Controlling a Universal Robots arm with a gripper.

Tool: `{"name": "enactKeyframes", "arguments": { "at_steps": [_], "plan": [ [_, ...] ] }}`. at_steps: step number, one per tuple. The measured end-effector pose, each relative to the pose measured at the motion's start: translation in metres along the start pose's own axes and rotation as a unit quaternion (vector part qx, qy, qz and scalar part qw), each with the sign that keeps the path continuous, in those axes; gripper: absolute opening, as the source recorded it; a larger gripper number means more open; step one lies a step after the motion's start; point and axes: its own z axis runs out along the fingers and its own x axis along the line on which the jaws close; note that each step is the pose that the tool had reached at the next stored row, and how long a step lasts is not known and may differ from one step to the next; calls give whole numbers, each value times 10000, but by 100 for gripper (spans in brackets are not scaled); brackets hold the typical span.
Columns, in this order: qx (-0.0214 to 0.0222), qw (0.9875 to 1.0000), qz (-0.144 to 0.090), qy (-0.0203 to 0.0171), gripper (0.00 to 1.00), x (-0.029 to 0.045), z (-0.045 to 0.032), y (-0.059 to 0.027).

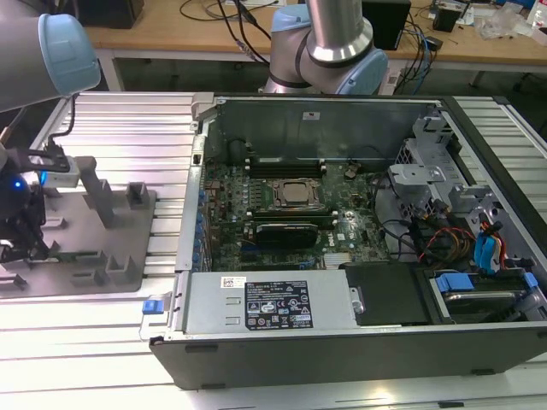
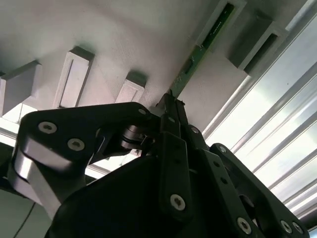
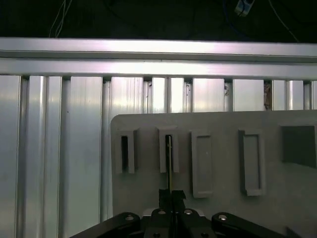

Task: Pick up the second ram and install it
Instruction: 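Pick up the second ram and move it above second insertion slot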

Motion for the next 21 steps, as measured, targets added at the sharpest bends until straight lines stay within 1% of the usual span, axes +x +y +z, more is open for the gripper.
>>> {"name": "enactKeyframes", "arguments": {
  "at_steps": [1,3,9,13,21],
  "plan": [
    [0,10000,73,-3,9,0,0,0],
    [0,10000,76,-4,9,0,1,0],
    [0,10000,-85,2,9,0,0,0],
    [0,10000,-96,3,9,0,-1,0],
    [0,10000,-96,1,9,0,-77,3]
  ]
}}
